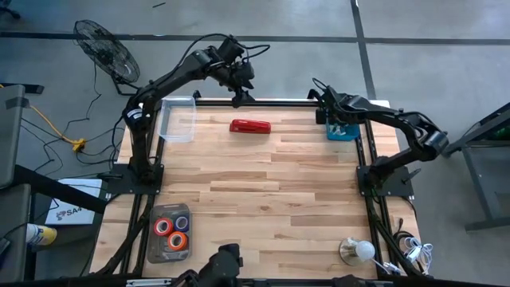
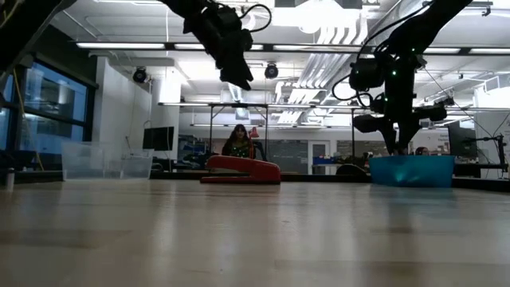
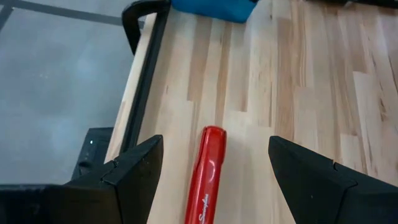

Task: Pick and place Stapler, Stapler remover, tape
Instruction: Put the purple staple remover into the blue bin, then put the red stapler into the transparent bin

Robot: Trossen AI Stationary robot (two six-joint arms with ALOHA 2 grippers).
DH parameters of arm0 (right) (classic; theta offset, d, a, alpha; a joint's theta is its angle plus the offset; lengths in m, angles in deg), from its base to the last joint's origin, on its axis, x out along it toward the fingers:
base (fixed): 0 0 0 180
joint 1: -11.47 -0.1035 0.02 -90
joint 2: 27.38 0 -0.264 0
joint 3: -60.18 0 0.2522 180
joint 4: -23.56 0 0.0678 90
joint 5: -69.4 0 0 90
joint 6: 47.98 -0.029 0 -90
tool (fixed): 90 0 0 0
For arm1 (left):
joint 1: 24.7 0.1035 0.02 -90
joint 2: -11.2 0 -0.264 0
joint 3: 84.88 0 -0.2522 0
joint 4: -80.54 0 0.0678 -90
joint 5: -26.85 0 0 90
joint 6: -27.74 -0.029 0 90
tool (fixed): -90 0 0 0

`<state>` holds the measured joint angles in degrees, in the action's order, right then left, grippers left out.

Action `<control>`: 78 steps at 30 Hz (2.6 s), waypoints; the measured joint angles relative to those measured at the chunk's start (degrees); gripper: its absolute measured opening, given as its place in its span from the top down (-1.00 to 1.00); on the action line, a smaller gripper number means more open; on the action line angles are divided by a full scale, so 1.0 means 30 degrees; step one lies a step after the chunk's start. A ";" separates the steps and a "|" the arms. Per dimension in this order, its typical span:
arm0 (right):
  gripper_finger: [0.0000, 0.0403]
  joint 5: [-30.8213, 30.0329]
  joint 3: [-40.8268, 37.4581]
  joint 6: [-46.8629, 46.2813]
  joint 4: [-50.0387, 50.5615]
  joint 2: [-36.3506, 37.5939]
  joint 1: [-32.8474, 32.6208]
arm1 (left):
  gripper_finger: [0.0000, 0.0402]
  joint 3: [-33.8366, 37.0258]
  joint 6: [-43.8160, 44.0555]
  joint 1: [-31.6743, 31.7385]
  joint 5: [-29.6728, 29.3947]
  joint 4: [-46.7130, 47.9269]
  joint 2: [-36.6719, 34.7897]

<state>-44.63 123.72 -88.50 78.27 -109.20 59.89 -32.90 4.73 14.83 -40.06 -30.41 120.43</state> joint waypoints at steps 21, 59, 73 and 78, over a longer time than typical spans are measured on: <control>0.05 -0.0781 0.0000 -0.1490 0.1719 -0.0125 0.0000 | -0.43 0.0922 -0.0406 -0.0044 0.0126 -0.1086 0.0000; -0.01 0.7448 0.0000 0.5707 -0.1957 0.4064 0.0007 | -0.43 0.0913 -0.1816 -0.1467 -0.7589 0.2185 0.5127; -0.01 0.8801 0.0007 0.7514 -0.2047 0.4064 0.0007 | -0.43 0.0901 -0.2907 -0.3514 -0.9922 0.2243 0.5457; -0.01 0.8801 0.0007 0.7779 -0.2093 0.4064 0.0007 | -0.43 0.0906 -0.2897 -0.3158 -0.8288 0.2800 0.5466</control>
<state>-18.23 123.74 -65.17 71.99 -97.00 59.91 -30.18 -3.96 5.35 -64.92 -22.01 136.83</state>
